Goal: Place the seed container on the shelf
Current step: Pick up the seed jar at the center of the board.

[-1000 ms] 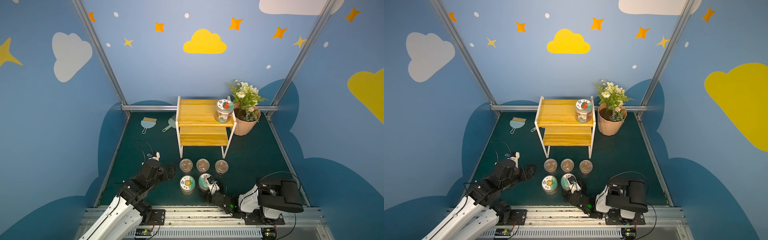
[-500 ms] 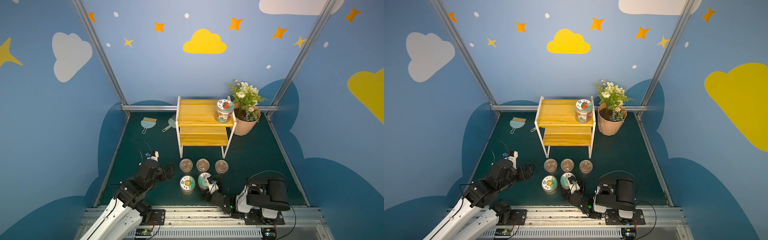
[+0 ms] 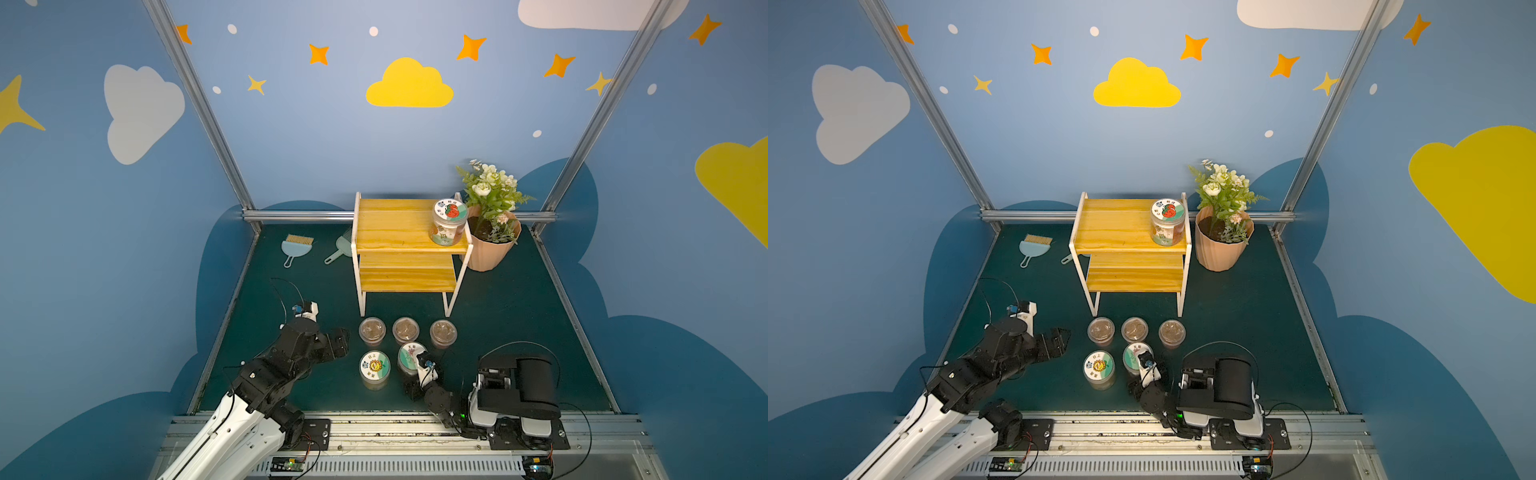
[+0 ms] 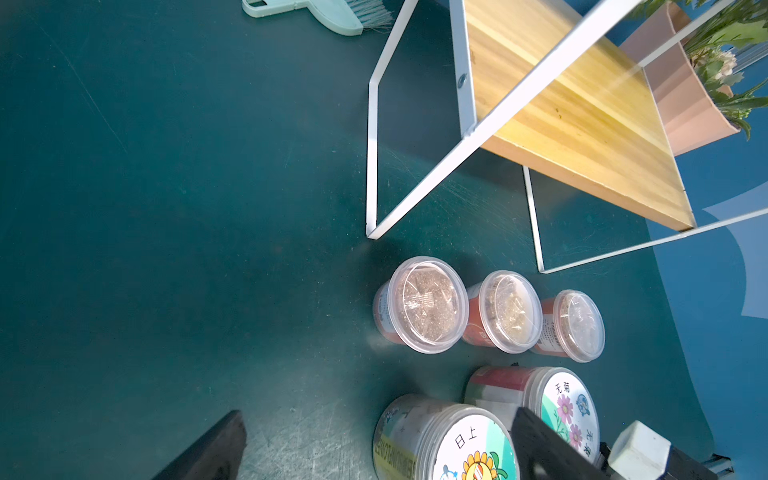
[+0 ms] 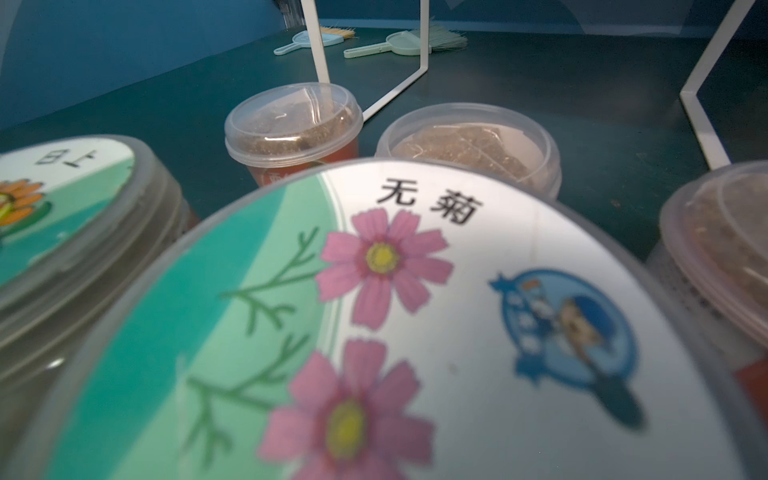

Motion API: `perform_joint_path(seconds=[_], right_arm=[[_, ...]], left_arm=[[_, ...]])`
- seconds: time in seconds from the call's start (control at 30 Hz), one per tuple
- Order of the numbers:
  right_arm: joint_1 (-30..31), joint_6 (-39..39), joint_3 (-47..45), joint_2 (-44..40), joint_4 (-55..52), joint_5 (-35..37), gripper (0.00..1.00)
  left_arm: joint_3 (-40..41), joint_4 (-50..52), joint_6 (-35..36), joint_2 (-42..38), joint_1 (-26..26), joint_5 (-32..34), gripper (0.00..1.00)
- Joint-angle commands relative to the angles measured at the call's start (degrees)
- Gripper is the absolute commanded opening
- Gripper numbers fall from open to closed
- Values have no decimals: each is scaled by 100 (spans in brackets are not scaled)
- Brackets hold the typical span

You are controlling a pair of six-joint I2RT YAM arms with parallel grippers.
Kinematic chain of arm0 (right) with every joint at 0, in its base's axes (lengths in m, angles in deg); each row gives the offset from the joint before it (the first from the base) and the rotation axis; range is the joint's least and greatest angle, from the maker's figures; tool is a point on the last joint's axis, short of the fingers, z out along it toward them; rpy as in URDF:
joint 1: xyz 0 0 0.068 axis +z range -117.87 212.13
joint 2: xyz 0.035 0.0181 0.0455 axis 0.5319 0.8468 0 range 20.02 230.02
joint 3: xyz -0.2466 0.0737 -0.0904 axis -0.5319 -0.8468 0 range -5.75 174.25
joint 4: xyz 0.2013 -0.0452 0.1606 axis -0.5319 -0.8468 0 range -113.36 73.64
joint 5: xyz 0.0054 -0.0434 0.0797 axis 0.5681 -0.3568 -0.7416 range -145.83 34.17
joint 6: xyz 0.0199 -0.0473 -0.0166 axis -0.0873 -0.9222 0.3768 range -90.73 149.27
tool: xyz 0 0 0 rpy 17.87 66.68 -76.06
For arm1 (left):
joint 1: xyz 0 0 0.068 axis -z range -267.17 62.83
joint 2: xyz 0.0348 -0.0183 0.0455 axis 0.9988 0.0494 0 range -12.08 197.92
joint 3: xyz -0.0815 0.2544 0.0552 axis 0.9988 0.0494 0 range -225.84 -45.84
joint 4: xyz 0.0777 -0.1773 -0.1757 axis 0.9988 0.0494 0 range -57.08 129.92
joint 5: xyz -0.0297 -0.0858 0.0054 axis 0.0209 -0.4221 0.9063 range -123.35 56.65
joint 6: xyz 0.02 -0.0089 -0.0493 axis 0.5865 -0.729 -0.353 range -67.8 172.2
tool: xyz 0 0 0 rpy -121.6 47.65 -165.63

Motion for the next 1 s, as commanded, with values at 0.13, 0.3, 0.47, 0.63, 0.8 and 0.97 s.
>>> perform_joint_path(seconds=[0.13, 0.3, 0.47, 0.63, 0.8, 0.97], right_arm=[[304, -242, -68, -183, 359, 616, 63], [641, -446, -168, -517, 360, 992, 57], [972, -603, -103, -1403, -540, 1407, 52], [914, 716, 622, -3104, -4646, 1070, 49], [920, 1240, 1029, -4093, -6641, 1038, 44], [906, 447, 1168, -4760, -6747, 1025, 43]], left_arm=[[-86, 9, 34, 3, 22, 87, 100], [-256, 171, 50, -21, 33, 152, 100], [-634, 342, 128, 166, 59, 202, 100], [-1063, 347, 141, 467, 111, 221, 100], [-1464, 325, 147, 783, 182, 211, 100], [-1897, 299, 194, 1092, 294, 193, 100]])
